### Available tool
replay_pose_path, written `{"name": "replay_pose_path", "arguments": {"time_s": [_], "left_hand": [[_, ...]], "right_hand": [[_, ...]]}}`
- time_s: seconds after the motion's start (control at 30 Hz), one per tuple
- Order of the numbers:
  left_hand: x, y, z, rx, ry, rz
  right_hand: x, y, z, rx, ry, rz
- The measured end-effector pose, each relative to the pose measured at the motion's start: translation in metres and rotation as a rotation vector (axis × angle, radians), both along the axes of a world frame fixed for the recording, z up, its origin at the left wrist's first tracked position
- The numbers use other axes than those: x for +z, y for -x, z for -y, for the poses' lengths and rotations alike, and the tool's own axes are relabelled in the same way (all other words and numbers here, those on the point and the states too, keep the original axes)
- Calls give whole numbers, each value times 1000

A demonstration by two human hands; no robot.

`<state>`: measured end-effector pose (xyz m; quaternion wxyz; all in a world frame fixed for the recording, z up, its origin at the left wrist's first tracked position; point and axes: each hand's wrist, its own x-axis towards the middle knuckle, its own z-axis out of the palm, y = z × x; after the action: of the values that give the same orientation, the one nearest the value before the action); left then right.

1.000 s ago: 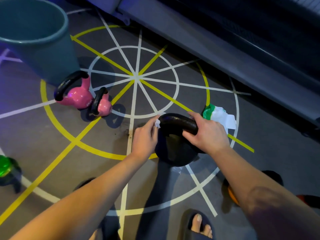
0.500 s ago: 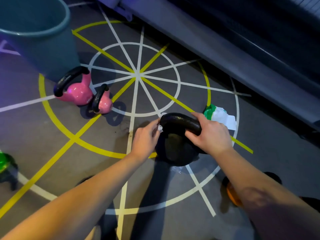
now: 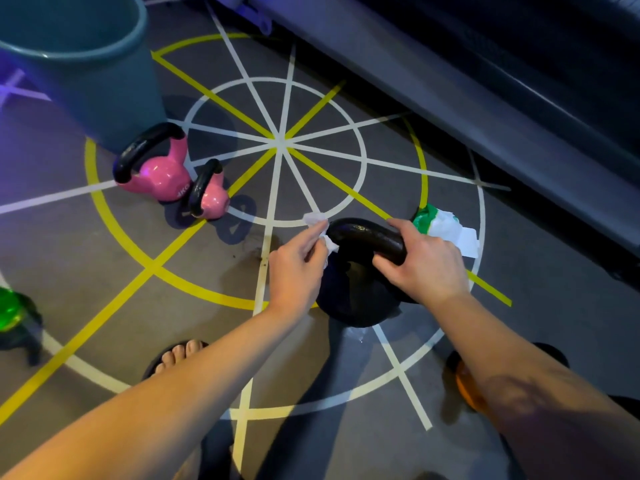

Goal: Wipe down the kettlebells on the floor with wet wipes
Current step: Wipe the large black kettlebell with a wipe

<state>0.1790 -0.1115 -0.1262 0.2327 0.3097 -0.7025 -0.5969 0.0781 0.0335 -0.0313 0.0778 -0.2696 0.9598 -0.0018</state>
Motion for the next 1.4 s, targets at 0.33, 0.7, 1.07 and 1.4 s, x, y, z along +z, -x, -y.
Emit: {"name": "replay_pose_path", "arguments": {"time_s": [0.33,0.7,1.07,1.4], "left_hand": [[-8,2,4,-175,139,-19],[-38,17,19,-434,258,345],[-9,12,19,-124,-426,-20],[-19,5,23,-256,341,133]], "right_hand": [[-4,0,-1,-10,5,-17],[-4,-1,1,3,15,-23],[-6,0,-2,14,22,-44],[-11,3,-5,16,50,-58]]}}
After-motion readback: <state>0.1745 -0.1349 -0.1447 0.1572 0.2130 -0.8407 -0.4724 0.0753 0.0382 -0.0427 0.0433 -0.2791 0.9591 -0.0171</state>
